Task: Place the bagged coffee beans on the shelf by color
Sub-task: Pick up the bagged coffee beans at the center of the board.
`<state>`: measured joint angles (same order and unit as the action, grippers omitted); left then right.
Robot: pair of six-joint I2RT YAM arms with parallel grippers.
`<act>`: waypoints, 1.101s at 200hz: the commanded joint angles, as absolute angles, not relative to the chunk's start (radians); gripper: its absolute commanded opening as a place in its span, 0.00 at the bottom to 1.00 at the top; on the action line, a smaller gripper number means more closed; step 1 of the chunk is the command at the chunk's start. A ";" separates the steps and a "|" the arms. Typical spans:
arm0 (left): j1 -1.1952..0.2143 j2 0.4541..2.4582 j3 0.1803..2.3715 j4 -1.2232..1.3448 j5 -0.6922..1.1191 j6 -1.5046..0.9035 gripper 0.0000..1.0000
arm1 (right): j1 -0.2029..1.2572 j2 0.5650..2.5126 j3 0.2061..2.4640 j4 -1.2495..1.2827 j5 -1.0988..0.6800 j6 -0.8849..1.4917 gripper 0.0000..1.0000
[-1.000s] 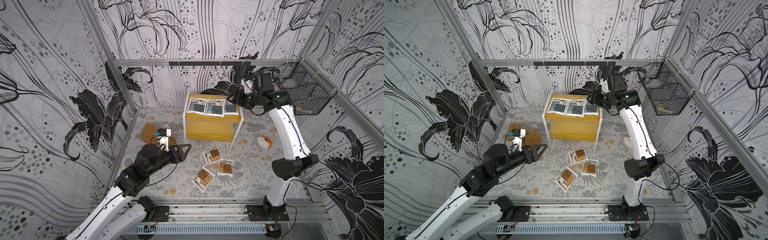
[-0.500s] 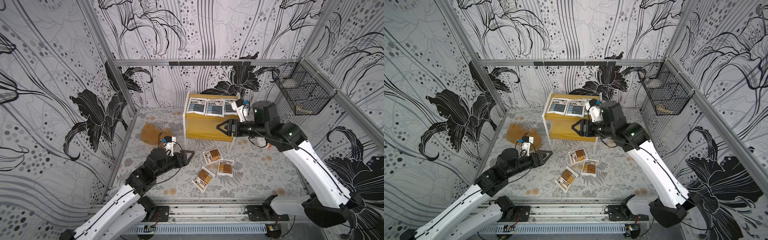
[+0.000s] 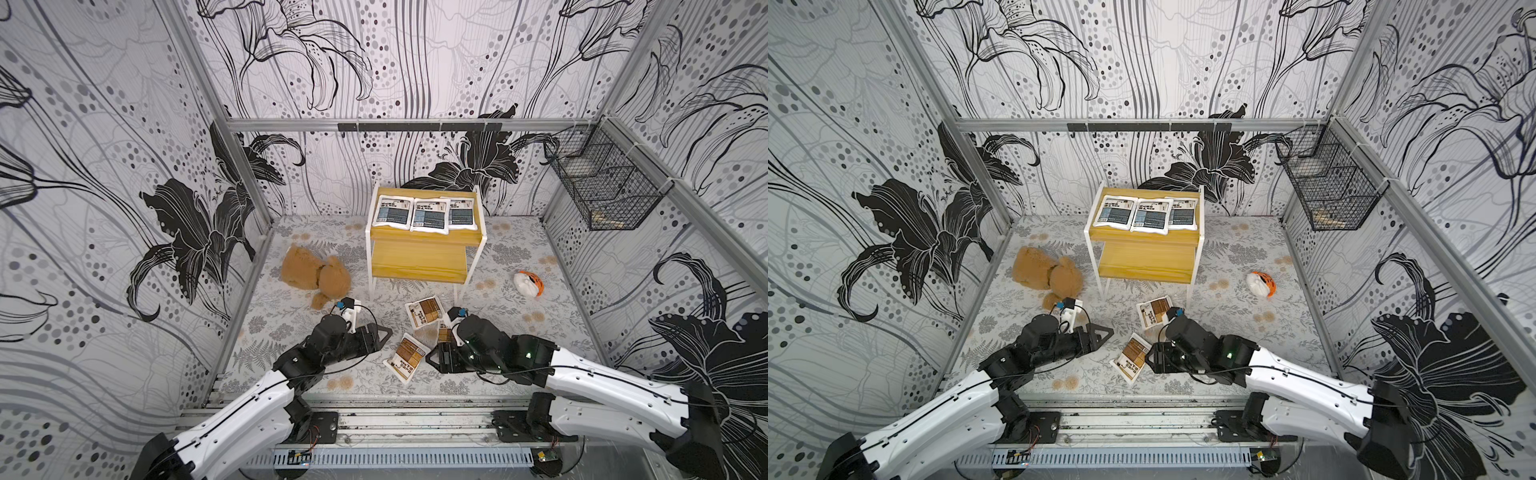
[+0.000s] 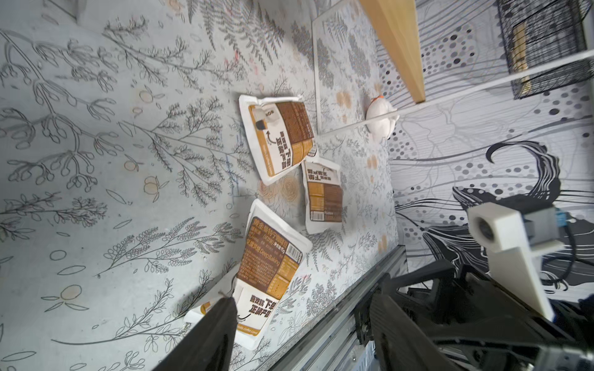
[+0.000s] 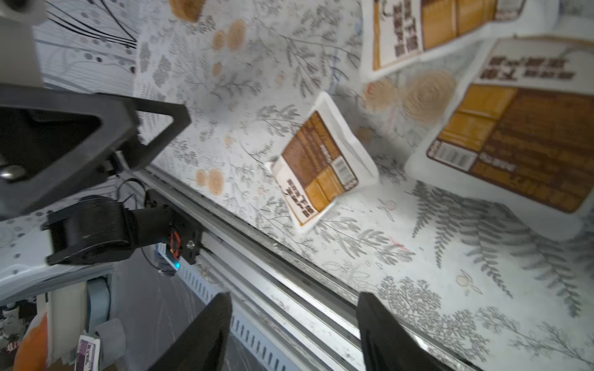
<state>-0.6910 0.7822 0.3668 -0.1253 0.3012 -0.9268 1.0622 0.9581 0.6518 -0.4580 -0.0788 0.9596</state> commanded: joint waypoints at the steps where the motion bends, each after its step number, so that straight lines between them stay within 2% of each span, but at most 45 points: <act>1: -0.716 0.815 0.310 0.023 0.273 -0.962 0.71 | 1.067 0.913 0.579 -0.333 -0.029 1.069 0.67; 61: -0.741 0.890 0.206 0.172 0.265 -0.974 0.71 | 1.071 0.939 0.410 -0.123 -0.072 1.127 0.67; 170: -0.792 1.016 0.092 0.397 0.236 -1.049 0.71 | 1.070 1.163 0.361 0.166 -0.144 1.157 0.67; 220: -0.828 1.057 0.085 0.449 0.212 -1.059 0.70 | 1.070 1.222 0.367 0.203 -0.154 1.163 0.67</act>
<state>-0.8188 1.0439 0.0872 0.3672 0.2413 -1.0546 1.0660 1.2045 0.3698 0.1551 -0.1421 1.1427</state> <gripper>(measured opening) 0.704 0.671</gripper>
